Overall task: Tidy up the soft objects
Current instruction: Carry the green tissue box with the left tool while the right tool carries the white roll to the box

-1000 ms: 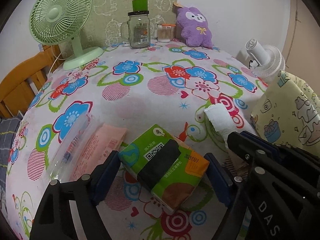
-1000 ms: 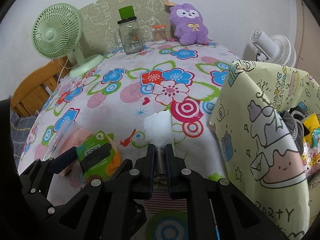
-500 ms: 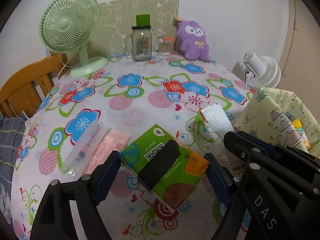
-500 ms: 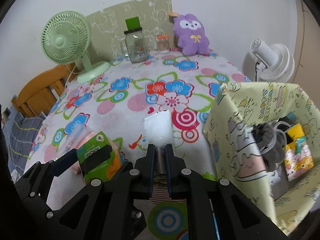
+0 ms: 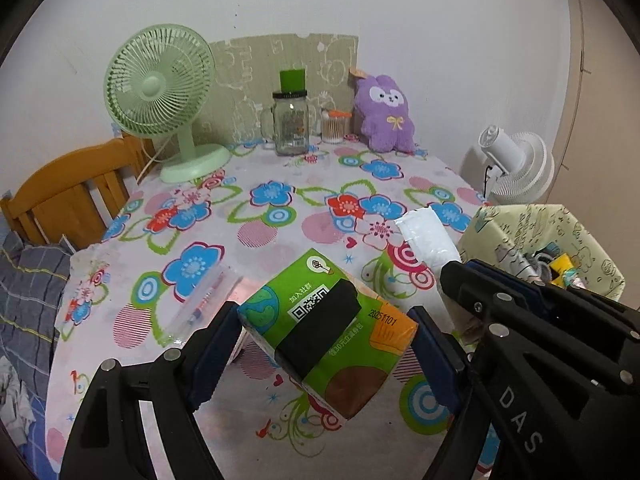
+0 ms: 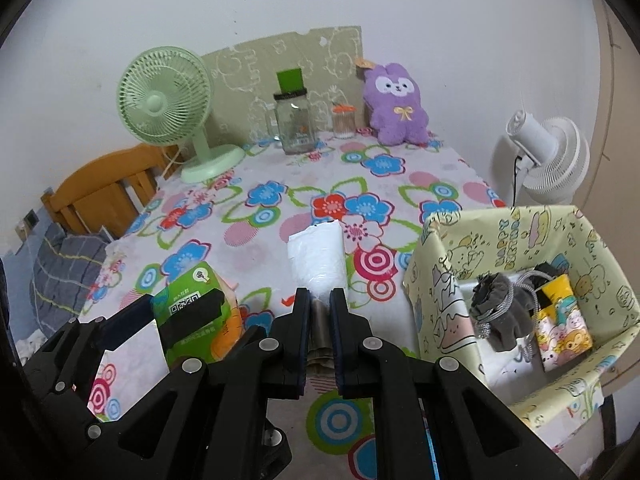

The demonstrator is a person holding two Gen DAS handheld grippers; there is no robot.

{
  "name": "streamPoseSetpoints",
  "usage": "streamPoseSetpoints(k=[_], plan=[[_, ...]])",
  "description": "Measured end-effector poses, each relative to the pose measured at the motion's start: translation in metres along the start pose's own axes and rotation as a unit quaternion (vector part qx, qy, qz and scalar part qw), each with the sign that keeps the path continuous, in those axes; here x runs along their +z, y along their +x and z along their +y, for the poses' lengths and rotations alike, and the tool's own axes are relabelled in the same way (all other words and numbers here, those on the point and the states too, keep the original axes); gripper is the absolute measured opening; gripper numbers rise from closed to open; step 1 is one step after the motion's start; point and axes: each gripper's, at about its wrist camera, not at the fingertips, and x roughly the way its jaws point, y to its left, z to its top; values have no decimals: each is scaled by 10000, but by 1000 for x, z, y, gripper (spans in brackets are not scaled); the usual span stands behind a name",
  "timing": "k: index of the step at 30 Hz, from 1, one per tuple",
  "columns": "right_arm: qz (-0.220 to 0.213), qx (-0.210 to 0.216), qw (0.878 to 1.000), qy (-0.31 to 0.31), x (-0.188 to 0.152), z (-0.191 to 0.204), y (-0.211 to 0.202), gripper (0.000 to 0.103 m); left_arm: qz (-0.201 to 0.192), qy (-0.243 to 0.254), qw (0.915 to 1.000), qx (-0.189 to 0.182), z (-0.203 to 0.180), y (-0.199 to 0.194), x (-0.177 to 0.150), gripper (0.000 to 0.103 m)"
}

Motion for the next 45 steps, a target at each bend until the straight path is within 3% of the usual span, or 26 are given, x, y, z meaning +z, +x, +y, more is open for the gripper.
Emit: streamPoseSetpoints(k=[23, 45], plan=[[-517, 159, 9980, -342, 20, -5, -65, 13, -542, 304, 9979, -159, -25, -56, 22, 85], [-664, -93, 9977, -137, 32, -70, -72, 13, -620, 692, 9942, -533, -88, -40, 39, 85]])
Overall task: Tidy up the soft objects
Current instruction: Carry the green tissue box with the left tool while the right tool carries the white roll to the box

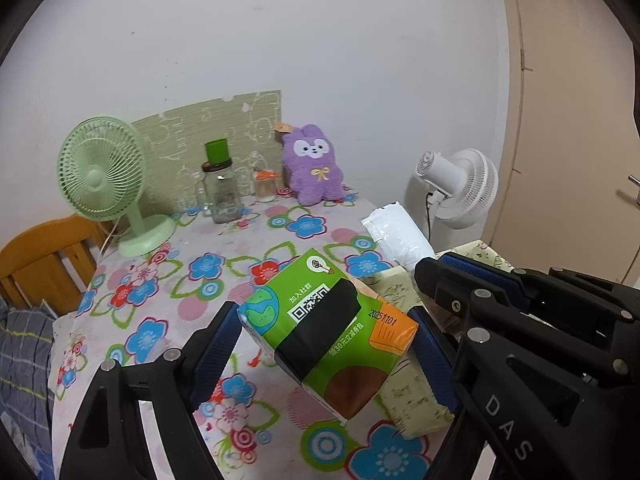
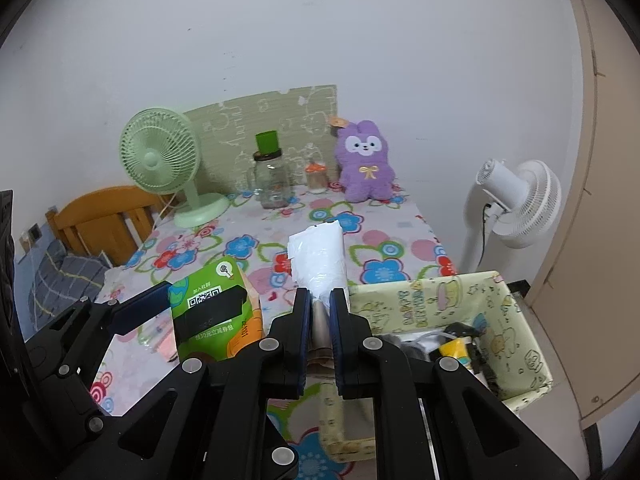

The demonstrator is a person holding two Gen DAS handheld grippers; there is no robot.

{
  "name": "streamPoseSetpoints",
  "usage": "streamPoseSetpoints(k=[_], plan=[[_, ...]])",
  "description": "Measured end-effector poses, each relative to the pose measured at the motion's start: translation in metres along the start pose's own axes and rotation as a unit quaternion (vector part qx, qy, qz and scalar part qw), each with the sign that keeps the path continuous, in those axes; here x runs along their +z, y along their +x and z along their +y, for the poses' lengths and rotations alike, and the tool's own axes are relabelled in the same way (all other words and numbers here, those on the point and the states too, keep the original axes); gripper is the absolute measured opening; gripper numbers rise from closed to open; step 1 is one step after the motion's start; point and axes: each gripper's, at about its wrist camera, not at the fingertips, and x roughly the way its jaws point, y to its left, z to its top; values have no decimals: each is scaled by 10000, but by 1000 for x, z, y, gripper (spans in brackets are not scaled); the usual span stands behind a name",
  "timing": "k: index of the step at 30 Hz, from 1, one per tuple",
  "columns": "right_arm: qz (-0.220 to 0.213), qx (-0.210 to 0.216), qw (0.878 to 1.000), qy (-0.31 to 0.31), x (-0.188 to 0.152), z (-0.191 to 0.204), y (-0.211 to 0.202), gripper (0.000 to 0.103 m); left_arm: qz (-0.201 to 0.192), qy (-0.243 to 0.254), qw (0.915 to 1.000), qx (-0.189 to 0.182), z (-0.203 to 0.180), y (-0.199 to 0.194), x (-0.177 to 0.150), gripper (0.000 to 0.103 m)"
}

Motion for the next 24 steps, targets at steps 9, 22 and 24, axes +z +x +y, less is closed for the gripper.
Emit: streamPoseSetpoints(k=[9, 22, 24], plan=[[-16, -240, 9996, 157, -1, -33, 0, 13, 8, 182, 9995, -251, -29, 15, 7, 85], [82, -691, 9966, 431, -11, -86, 0, 13, 140, 460, 9958, -785, -81, 41, 10, 85], [103, -739, 9961, 467, -13, -93, 1, 13, 173, 512, 9950, -839, -88, 46, 10, 85]])
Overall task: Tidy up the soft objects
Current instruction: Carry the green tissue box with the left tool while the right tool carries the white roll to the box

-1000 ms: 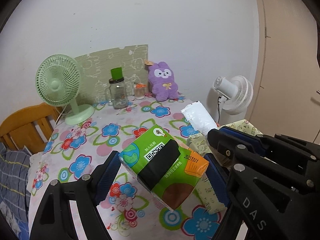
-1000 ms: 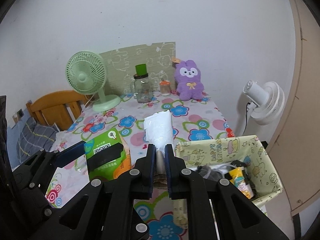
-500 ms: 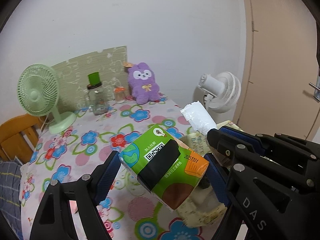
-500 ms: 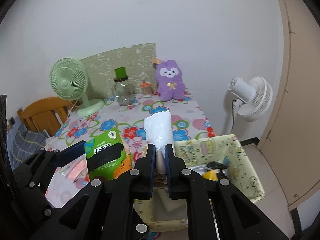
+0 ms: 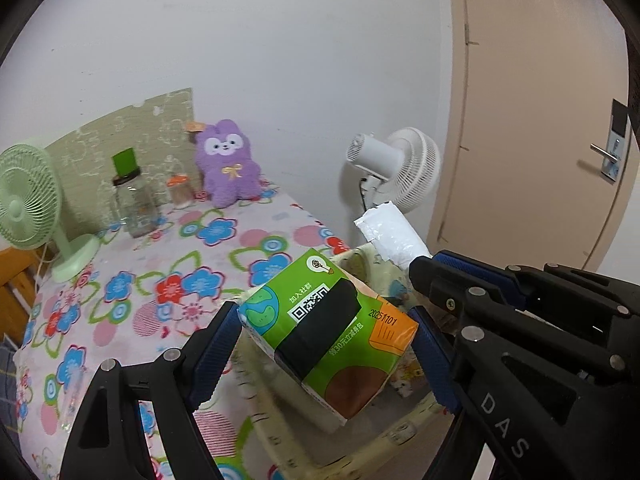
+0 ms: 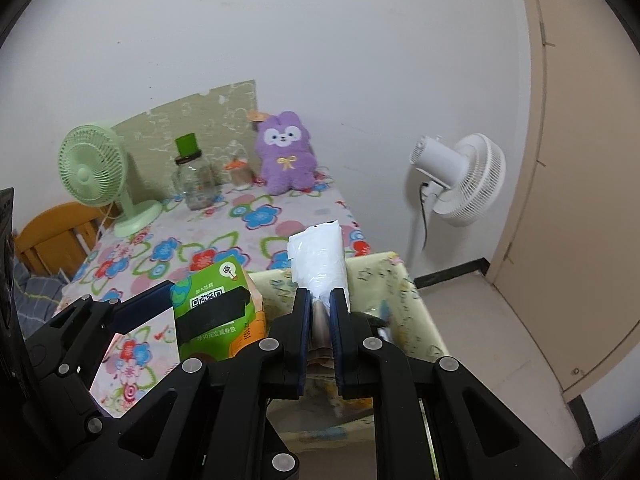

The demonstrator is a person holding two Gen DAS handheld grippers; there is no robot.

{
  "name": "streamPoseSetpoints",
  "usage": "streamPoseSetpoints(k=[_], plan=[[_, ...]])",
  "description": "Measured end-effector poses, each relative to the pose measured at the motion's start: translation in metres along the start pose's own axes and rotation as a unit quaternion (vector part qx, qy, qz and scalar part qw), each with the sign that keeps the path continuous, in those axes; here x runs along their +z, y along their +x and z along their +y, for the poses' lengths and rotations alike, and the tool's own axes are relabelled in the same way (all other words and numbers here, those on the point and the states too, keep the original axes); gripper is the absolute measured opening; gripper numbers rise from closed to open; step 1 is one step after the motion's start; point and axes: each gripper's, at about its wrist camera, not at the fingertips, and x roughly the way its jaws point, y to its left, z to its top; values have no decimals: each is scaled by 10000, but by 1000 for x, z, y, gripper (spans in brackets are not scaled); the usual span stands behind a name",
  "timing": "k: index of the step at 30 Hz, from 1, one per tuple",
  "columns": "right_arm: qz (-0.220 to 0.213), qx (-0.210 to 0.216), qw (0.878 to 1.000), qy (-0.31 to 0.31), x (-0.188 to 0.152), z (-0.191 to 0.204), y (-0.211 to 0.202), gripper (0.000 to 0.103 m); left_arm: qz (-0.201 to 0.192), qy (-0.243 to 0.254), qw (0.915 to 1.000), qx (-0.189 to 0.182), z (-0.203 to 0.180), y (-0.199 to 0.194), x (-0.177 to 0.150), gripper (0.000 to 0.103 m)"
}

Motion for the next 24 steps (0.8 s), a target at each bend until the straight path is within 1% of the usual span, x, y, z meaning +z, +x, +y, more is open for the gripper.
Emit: streamPoseSetpoints(k=[10, 13, 16, 18, 24], plan=[[163, -112, 9996, 220, -7, -26, 16, 13, 188, 167, 9997, -31, -18, 26, -2, 87], [232, -123, 9993, 261, -10, -31, 22, 13, 310, 198, 9993, 46, -20, 32, -3, 88], [267, -100, 9991, 317, -12, -34, 26, 13, 380, 244, 9990, 60, -23, 35, -5, 94], [292, -74, 9989, 355, -13, -35, 29, 13, 419, 296, 9986, 81, -23, 35, -5, 100], [328, 63, 9988, 369, -16, -32, 34, 13, 520, 316, 9980, 193, -19, 36, -7, 102]])
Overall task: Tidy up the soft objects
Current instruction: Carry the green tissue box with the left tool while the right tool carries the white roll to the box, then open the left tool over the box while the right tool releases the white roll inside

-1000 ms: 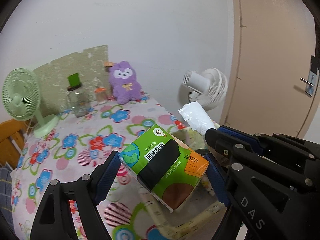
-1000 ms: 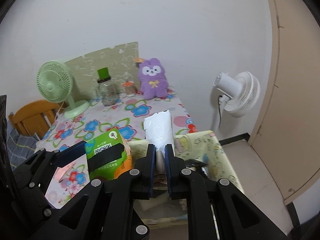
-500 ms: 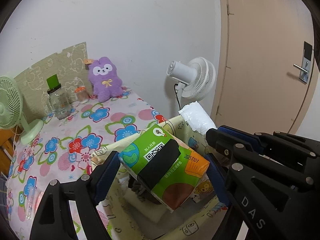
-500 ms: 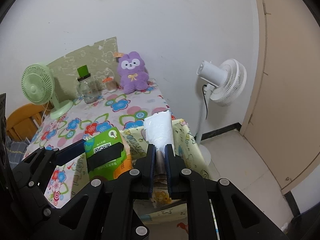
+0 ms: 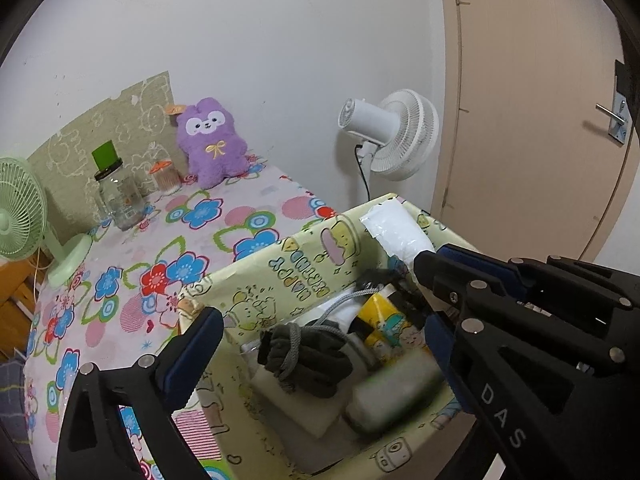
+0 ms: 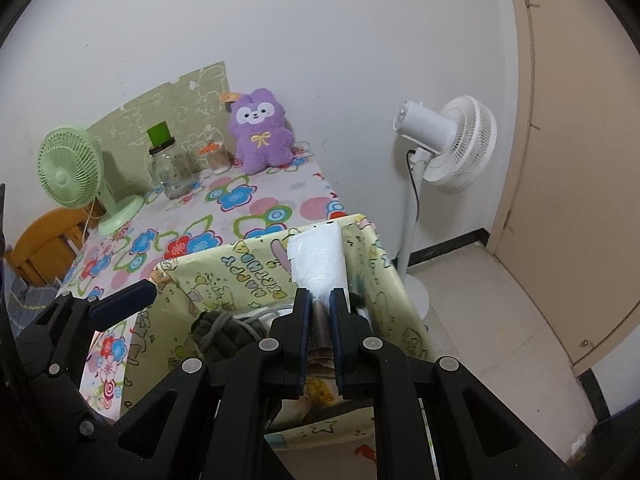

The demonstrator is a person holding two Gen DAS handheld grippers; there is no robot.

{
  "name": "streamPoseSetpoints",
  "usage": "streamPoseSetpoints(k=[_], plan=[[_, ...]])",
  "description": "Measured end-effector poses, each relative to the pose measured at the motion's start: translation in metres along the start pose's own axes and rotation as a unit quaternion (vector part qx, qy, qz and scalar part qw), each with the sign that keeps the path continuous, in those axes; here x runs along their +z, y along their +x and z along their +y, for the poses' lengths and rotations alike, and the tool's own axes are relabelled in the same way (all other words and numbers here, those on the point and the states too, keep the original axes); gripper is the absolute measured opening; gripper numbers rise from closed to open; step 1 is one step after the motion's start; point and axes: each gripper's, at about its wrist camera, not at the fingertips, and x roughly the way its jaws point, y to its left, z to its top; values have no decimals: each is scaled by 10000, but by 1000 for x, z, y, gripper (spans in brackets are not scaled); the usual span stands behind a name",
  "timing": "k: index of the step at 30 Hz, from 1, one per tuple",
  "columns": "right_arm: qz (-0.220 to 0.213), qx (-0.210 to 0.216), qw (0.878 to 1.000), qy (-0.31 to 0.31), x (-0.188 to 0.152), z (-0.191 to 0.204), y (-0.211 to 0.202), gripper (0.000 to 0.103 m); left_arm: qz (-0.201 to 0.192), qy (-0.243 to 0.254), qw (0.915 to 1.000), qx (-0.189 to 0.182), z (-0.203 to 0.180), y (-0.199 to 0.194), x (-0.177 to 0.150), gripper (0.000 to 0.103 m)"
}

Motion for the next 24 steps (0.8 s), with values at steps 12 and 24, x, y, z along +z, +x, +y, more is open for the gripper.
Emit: streamPoseSetpoints(k=[12, 24], plan=[[-58, 149, 9998, -97, -1, 17, -2, 65, 11, -118, 9999, 32, 17, -8, -3, 103], [-258, 181, 9992, -227, -1, 46, -20, 78, -173, -239, 9995, 97, 39, -33, -11, 103]])
